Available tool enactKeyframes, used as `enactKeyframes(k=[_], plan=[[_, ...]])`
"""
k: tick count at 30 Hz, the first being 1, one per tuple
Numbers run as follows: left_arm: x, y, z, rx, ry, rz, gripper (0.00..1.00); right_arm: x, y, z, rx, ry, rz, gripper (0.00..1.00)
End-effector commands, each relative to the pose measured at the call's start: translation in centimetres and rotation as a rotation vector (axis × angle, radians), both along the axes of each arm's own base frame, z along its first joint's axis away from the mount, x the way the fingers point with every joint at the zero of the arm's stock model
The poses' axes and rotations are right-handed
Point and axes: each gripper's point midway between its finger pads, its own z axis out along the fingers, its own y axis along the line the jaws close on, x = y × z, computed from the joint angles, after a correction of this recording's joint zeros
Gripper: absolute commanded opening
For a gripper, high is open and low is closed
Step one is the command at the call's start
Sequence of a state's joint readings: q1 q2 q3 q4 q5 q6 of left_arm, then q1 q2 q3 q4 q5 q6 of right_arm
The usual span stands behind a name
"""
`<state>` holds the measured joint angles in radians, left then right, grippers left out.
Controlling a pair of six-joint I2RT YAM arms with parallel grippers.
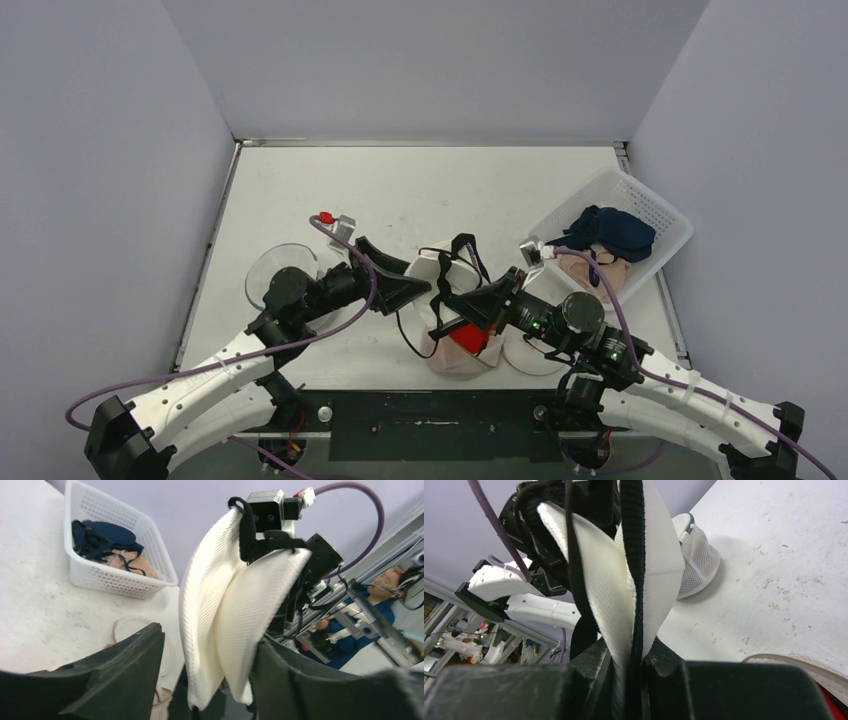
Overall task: Unzip the laundry bag and remove the bra
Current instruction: Pick up the bra from the laundry bag, then place the bra in the bin.
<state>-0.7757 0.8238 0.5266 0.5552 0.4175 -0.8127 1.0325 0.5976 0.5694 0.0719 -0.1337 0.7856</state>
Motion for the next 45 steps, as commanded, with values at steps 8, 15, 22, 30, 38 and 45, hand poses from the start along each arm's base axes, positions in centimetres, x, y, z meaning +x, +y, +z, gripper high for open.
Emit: enactKeyframes(k=[8, 15, 22, 30, 38, 45], plan=[[3.3, 4.4, 1.0, 0.005, 0.083, 0.325, 0.96, 7.4, -8.3, 6.7, -0.19, -0.155, -0.563, 0.05], [5.0, 8.6, -2.1, -0.009, 0.203, 0.554, 0.96, 13.1, -14.8, 7.5, -0.471, -0.149, -1.075, 0.05], [4.8, 7.3, -6.5, 0.064, 0.35, 0.507, 0.97, 22.3, -20.3, 5.3, -0.429, 0.049, -1.158, 0.05], [4.1, 6.2, -10.7, 0.091, 0.469, 0.446, 0.99, 25.9, -31.9, -1.5, -0.284, 0.256, -1.379, 0.05], [3.8, 6.0, -12.2, 0.108, 0.488, 0.427, 1.0, 25.9, -34.6, -9.6, -0.171, 0.408, -1.388, 0.05], [3.5, 5.3, -14.3, 0.133, 0.523, 0.398, 1.0, 25.8, -33.4, -14.9, -0.149, 0.482, -1.269, 0.05]])
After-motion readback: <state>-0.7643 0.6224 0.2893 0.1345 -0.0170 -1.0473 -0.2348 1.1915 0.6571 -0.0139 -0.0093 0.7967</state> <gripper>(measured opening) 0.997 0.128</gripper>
